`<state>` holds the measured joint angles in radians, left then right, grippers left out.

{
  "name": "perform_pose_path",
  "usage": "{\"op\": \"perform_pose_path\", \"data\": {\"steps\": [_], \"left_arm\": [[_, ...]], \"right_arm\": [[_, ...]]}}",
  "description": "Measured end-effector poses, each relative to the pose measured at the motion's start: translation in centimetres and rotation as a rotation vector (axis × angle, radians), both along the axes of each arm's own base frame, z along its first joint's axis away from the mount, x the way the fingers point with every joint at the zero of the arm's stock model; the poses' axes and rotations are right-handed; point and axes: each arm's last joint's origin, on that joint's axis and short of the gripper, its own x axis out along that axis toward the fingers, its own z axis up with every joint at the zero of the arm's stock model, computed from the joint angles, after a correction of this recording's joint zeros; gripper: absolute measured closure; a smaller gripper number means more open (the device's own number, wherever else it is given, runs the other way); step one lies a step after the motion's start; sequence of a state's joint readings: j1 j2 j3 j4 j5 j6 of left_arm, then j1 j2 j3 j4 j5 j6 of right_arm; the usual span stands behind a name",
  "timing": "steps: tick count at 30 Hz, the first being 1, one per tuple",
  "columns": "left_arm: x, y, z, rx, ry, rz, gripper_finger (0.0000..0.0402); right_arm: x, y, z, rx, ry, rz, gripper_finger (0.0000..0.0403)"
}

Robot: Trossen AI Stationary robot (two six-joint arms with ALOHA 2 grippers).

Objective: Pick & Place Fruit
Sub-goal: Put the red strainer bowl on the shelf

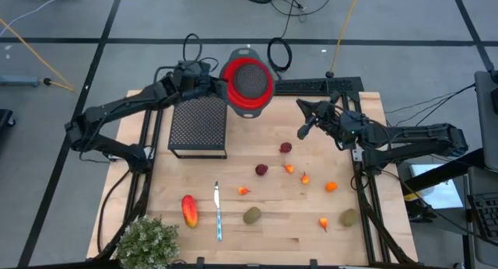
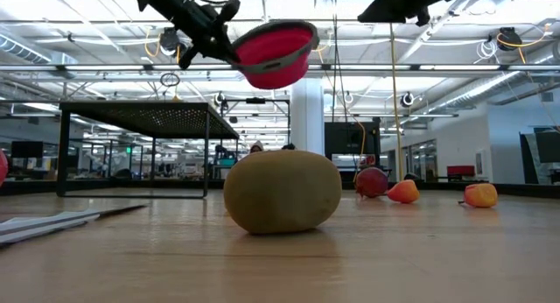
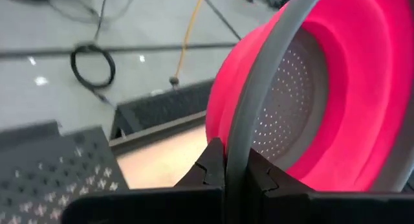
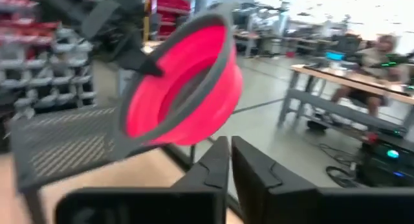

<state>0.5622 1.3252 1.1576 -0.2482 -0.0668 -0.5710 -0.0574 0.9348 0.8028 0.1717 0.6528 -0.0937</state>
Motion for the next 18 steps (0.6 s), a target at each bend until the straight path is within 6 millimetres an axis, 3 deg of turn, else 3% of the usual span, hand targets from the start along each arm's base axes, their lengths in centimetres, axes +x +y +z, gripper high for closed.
{"op": "perform_pose_path", "data": {"steps": [7,18], "left_arm": [[-1.3,1.3,0.0,-0.119,0.018,-0.011,0.0398],[-4.8,2.0,4.8,-0.246,0.114,0.038,0.0398]], "right_arm": [[-1.3,0.5,-0.5,0.021,0.118,0.176,0.0401],[-3.6,1.2,-1.5,0.01,0.326,0.386,0.0402]]}}
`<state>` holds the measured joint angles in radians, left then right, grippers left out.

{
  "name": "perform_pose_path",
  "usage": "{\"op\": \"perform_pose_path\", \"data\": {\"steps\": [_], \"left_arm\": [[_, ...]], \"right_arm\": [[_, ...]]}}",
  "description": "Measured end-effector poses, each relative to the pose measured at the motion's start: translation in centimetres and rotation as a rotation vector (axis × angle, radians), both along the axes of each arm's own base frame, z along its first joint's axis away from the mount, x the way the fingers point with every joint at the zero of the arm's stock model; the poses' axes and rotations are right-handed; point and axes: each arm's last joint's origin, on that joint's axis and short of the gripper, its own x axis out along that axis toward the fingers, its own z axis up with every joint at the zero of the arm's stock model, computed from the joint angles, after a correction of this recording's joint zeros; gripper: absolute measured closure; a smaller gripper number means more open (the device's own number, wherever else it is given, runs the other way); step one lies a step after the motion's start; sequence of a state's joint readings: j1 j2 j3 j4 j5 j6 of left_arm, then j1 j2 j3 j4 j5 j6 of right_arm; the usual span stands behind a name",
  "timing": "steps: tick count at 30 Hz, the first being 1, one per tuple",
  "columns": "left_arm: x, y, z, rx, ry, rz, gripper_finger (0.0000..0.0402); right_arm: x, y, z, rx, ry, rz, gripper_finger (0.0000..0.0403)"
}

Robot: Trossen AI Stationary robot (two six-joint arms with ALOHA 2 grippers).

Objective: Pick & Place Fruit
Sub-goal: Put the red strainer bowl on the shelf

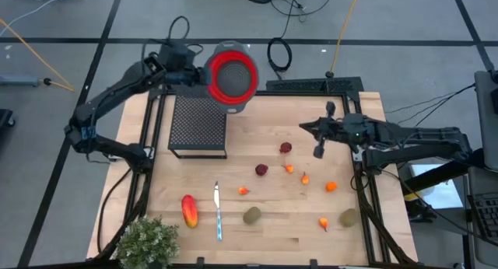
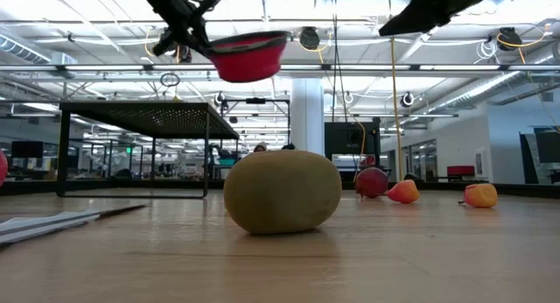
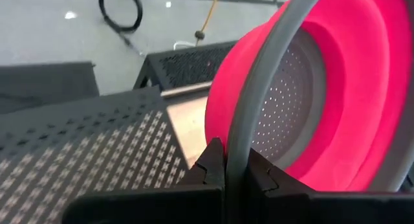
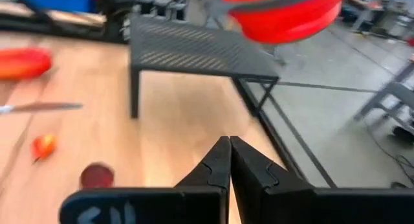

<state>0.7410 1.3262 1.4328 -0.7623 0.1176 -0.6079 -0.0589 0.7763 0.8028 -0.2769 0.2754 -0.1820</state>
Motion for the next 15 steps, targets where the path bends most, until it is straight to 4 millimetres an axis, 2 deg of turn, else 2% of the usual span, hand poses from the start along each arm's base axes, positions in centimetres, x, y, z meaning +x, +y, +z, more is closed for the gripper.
{"op": "perform_pose_path", "data": {"steps": [6,11,15], "left_arm": [[-1.6,-0.2,0.0,-0.128,0.074,-0.013,0.0398],[-2.7,0.1,-0.5,-0.214,0.106,0.011,0.0398],[-3.4,0.4,-0.7,-0.257,0.111,0.051,0.0398]], "right_arm": [[-1.5,0.4,0.3,-0.017,0.015,0.152,0.0402],[-3.4,0.0,0.8,-0.001,-0.016,0.137,0.0402],[-4.9,0.0,1.5,0.012,-0.081,0.191,0.0403]]}}
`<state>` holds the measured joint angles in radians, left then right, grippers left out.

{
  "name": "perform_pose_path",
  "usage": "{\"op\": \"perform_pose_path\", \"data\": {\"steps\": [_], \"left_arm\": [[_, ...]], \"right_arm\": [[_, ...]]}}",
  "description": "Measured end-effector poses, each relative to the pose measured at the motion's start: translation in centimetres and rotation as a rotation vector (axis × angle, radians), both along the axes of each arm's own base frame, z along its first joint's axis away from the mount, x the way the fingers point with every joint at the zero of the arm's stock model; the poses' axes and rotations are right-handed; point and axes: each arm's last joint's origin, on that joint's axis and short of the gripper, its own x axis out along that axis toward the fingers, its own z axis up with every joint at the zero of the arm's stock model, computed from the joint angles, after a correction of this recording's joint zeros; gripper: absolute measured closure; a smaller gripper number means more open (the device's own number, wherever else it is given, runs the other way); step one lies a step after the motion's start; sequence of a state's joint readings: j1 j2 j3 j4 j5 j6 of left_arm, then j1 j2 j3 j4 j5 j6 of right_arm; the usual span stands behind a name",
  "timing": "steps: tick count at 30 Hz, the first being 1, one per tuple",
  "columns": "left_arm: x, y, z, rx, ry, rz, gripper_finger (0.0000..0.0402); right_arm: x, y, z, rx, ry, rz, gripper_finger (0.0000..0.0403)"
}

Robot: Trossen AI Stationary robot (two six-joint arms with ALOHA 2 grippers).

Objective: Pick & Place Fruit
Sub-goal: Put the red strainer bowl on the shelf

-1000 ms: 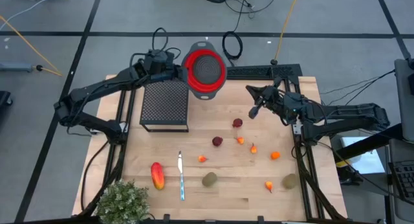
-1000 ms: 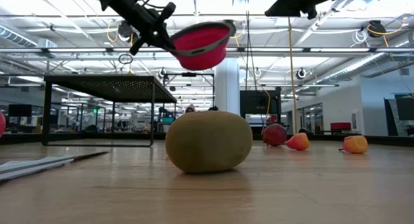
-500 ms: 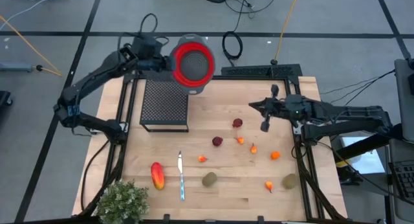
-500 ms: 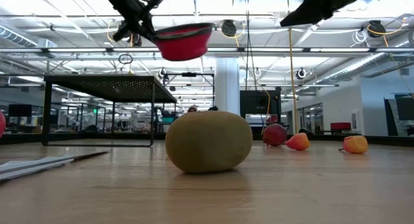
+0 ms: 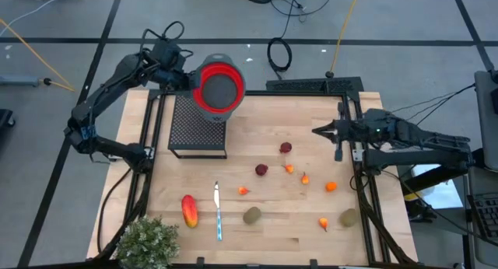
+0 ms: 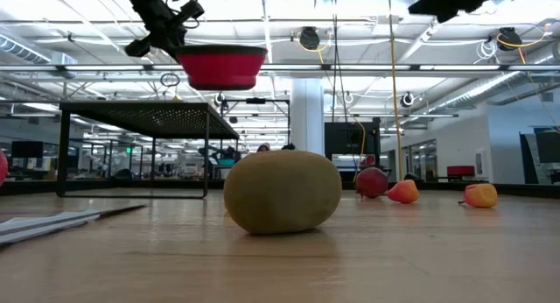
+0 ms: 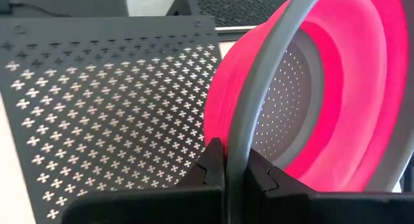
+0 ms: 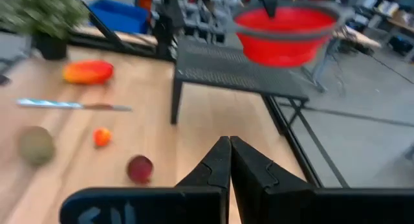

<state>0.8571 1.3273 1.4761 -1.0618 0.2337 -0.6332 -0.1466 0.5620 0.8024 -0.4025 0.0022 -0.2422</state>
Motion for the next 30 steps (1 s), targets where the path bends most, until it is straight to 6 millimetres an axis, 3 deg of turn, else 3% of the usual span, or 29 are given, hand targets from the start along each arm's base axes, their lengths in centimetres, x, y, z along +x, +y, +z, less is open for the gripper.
{"op": "perform_pose_path", "data": {"steps": [7,20,30], "left_arm": [[-1.3,0.6,-0.2,-0.067,0.0,0.068,0.0398],[-4.4,1.5,-1.0,-0.213,0.065,0.243,0.0398],[-3.8,3.3,-2.0,-0.227,0.066,0.267,0.0398]], "right_arm": [[-1.7,0.0,0.5,-0.004,-0.056,0.001,0.0403],[-1.8,0.0,0.3,-0.002,-0.04,0.001,0.0403],[-1.8,0.0,0.3,-0.006,-0.034,0.002,0.0403]]}}
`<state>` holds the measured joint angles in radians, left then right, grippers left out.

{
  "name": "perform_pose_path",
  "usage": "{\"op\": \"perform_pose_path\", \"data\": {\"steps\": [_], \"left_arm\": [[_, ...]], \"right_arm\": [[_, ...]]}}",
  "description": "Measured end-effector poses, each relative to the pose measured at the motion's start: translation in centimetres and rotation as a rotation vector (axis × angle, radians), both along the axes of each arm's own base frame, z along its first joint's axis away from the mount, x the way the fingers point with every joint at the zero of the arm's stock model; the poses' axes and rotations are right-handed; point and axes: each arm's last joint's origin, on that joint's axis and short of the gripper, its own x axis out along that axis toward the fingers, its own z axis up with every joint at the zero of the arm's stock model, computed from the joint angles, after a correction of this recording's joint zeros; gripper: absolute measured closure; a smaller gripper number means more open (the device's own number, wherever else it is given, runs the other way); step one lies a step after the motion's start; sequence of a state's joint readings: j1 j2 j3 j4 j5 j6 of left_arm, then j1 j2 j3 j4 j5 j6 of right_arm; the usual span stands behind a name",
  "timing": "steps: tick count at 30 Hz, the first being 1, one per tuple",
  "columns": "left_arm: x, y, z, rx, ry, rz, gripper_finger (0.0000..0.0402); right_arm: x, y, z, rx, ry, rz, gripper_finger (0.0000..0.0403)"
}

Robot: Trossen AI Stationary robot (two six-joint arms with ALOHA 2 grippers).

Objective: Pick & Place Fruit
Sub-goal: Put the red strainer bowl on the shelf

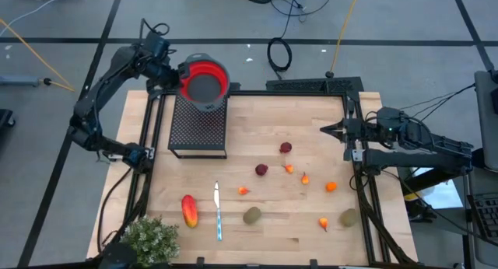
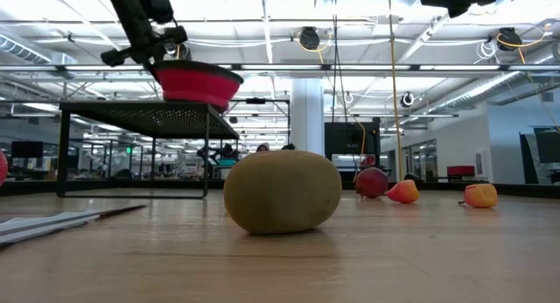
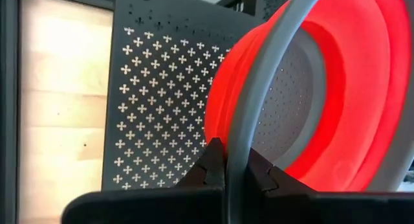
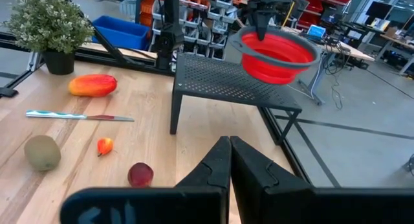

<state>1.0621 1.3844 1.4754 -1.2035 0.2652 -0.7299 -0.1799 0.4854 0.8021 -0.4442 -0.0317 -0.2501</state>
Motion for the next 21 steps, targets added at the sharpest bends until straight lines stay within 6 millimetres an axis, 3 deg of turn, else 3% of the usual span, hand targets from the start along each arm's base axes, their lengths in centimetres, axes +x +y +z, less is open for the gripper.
{"op": "perform_pose_path", "data": {"steps": [5,21], "left_arm": [[0.3,1.0,-1.0,-0.031,-0.018,-0.094,0.0398],[-1.5,1.4,-1.1,-0.016,0.05,-0.109,0.0398]], "right_arm": [[0.0,0.0,-0.2,0.006,0.017,-0.001,0.0403],[0.0,0.0,-0.2,0.006,0.017,-0.004,0.0403]]}}
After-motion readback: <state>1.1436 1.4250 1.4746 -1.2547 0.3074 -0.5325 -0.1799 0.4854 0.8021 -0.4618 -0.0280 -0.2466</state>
